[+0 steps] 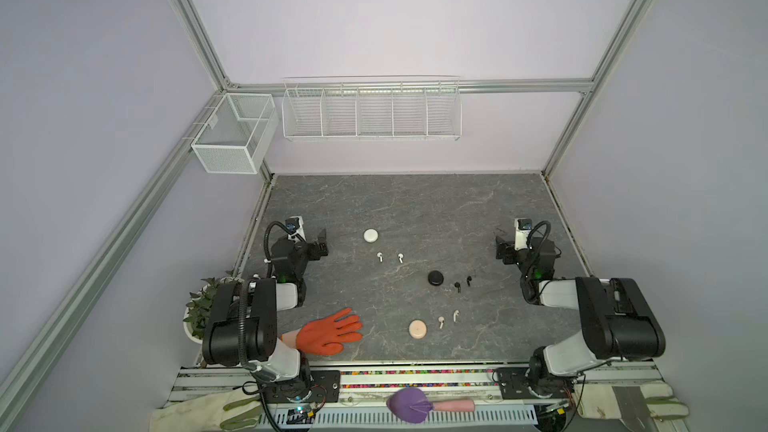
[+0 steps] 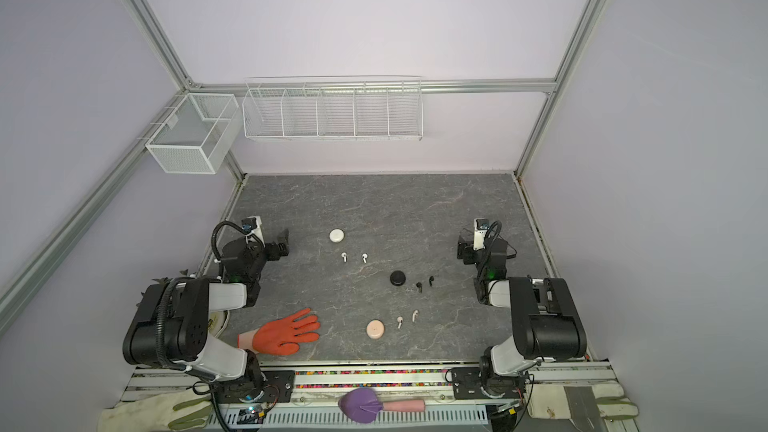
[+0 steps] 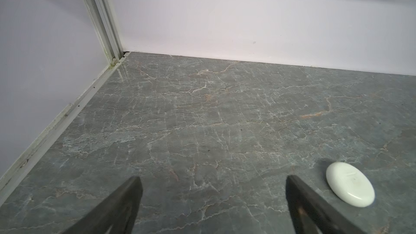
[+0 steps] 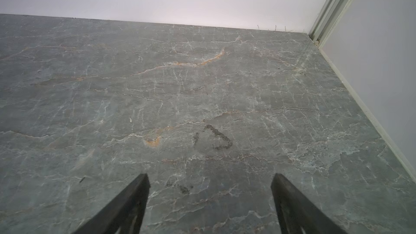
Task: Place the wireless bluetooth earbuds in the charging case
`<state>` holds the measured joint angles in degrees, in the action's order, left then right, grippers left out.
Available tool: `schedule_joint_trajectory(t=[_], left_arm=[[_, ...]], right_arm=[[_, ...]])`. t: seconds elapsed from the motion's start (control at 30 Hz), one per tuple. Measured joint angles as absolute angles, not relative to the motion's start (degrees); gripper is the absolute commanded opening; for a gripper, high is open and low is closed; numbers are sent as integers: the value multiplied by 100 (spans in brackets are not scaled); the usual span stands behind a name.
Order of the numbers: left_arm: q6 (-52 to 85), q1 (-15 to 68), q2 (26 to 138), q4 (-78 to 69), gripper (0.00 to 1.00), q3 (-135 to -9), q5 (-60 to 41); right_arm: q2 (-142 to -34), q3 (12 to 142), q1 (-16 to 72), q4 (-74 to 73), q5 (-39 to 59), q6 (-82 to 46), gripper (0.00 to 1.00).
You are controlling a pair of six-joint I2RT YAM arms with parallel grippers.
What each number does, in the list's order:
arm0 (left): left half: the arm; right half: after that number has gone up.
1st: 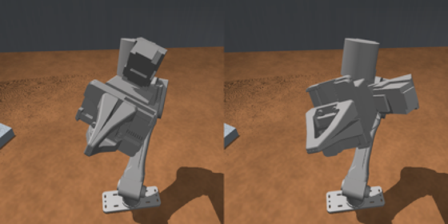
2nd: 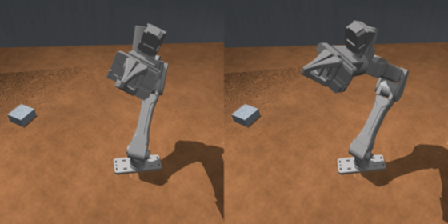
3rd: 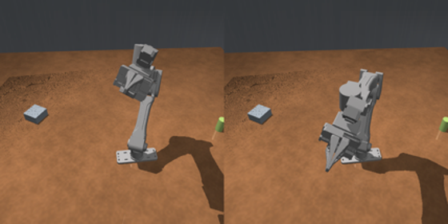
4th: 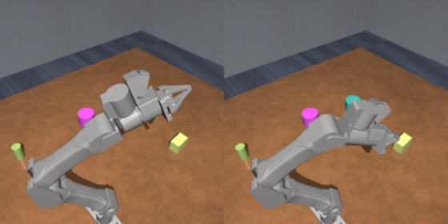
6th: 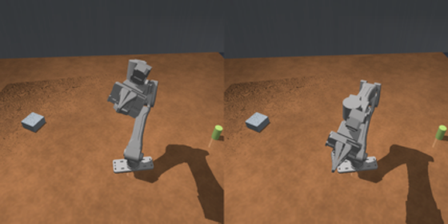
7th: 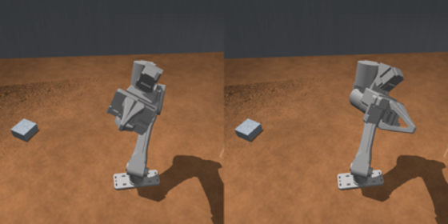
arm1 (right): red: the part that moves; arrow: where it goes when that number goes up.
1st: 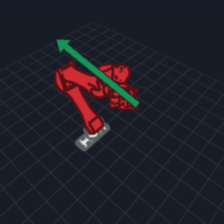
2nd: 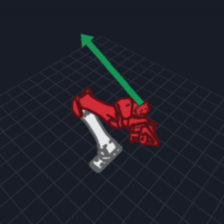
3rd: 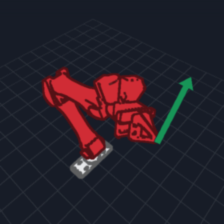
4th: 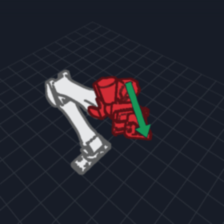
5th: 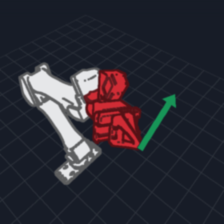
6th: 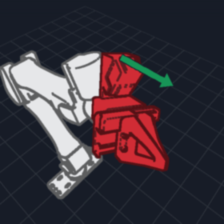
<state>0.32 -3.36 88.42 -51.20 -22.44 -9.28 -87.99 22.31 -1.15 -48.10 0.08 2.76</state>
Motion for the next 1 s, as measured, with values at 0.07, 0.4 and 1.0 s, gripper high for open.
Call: schedule_joint_trajectory(t=[0.07,0.4,1.0], left_arm=[[32,-336,8842,-5120,99,-2244,-928],[32,-336,8842,-5120,99,-2244,-928],[255,-325,8300,-4893,99,-1999,-255]], right_arm=[[-8799,2231,-115,-4810,8,276,88],[-8799,2231,-115,-4814,8,276,88],[-7959,2832,78,-3330,-239,279,88]])
